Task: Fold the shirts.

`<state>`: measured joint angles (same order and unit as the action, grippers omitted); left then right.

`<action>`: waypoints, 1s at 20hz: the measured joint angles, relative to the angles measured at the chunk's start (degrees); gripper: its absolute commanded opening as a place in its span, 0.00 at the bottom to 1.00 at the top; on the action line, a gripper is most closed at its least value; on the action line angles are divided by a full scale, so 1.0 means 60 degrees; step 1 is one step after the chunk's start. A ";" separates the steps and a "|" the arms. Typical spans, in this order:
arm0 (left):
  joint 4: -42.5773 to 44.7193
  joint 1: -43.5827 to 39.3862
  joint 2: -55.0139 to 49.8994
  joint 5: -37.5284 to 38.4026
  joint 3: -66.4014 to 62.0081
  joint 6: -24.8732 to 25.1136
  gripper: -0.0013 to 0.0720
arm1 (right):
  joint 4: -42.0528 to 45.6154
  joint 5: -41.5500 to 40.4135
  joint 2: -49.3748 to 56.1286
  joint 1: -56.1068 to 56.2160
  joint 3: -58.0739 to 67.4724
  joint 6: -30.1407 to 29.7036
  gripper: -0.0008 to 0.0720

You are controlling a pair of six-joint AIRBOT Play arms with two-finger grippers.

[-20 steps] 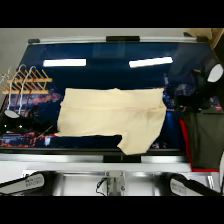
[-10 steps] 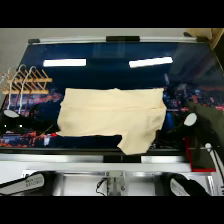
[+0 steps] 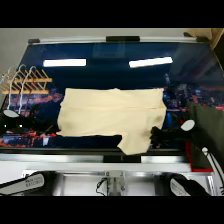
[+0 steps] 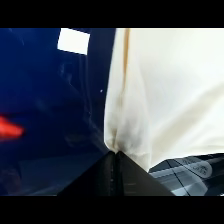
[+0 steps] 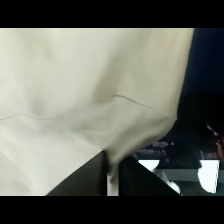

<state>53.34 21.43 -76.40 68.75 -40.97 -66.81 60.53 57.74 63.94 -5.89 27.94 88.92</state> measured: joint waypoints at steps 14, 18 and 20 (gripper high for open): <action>-0.1727 -0.0470 -0.0925 -0.0197 -0.3628 0.1599 0.06 | 0.1111 -0.0882 0.1118 0.0011 0.5271 -0.0273 0.10; -0.1898 -0.1067 -0.2594 -0.0324 -0.5821 0.0729 0.06 | 0.0969 -0.1909 0.2994 0.0015 0.6961 -0.0171 0.10; -0.1942 -0.1333 -0.3377 -0.0368 -0.6757 0.0382 0.06 | 0.0761 -0.2339 0.3847 0.0011 0.7697 -0.0047 0.10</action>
<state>41.69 13.43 -96.66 66.54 -81.52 -64.51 65.10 43.70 87.02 -5.82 74.13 88.64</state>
